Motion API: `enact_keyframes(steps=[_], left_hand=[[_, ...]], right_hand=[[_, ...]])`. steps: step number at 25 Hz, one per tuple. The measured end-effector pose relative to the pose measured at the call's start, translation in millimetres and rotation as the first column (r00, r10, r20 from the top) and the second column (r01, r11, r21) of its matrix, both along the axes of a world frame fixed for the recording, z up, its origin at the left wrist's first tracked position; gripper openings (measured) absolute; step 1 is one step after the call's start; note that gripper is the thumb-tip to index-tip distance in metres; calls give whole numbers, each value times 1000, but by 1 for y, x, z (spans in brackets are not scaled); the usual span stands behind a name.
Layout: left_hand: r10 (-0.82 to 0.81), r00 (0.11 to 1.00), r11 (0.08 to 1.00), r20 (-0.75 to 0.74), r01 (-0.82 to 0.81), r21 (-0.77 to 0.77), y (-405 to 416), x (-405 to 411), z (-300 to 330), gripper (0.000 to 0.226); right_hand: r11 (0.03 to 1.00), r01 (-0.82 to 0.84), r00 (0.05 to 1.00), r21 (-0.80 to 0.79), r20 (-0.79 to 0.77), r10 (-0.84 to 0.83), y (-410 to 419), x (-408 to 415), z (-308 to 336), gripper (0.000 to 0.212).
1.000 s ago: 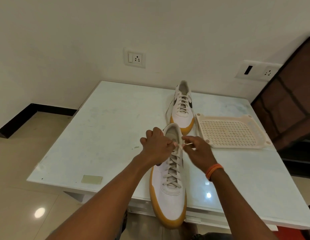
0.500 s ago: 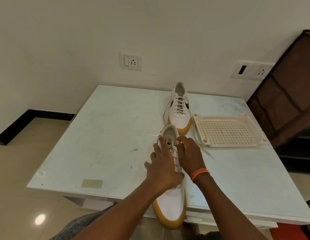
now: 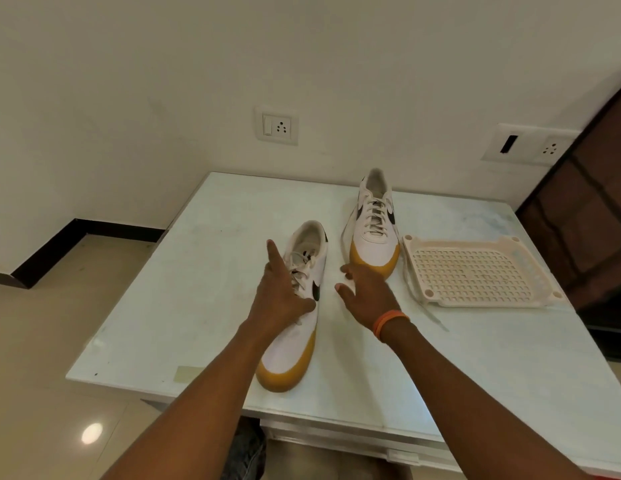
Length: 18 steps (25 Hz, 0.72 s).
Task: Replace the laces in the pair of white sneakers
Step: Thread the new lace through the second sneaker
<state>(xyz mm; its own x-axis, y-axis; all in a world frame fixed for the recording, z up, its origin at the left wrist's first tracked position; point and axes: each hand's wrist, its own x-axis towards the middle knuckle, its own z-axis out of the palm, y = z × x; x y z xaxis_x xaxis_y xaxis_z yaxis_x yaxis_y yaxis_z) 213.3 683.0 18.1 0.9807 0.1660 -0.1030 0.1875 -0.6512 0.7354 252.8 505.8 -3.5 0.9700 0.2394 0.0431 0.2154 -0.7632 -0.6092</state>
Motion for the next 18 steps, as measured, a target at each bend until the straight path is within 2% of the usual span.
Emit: enact_keyframes(steps=[2, 5, 8, 10, 12, 14, 15, 16, 18], left_hand=[[58, 997, 998, 56, -56, -37, 8, 7, -4, 132], [67, 994, 996, 82, -62, -62, 11, 17, -9, 127], [54, 992, 997, 113, -59, 43, 6, 17, -9, 123], [74, 977, 980, 198, -108, 169, 0, 13, -8, 114], [80, 932, 940, 352, -188, 285, -10, 9, -4, 88], [41, 908, 952, 416, -163, 261, -27, 1, 4, 43], [21, 932, 974, 363, -101, 202, -38, -6, 9, 21], [8, 969, 992, 249, -39, 120, -47, -13, 11, 13], [5, 1000, 1000, 15, -4, -22, -63, -24, 3, 29]], right_hand=[[957, 171, 980, -233, 140, -141, 0, 30, 2, 58], [855, 383, 924, -349, 133, -360, -1, 68, 4, 94], [836, 365, 913, -410, -19, -408, 1, 81, -2, 96], [840, 370, 910, -398, -27, -414, 4, 74, -2, 92], [849, 374, 910, -374, -27, -413, 6, 54, 2, 95], [864, 343, 922, -369, -44, -385, 5, 18, 4, 99], [869, 330, 926, -370, -53, -374, 4, -5, 5, 100], [867, 319, 929, -383, -56, -367, 4, -28, 5, 101], [858, 300, 933, -417, -59, -355, 0, -75, 6, 101]])
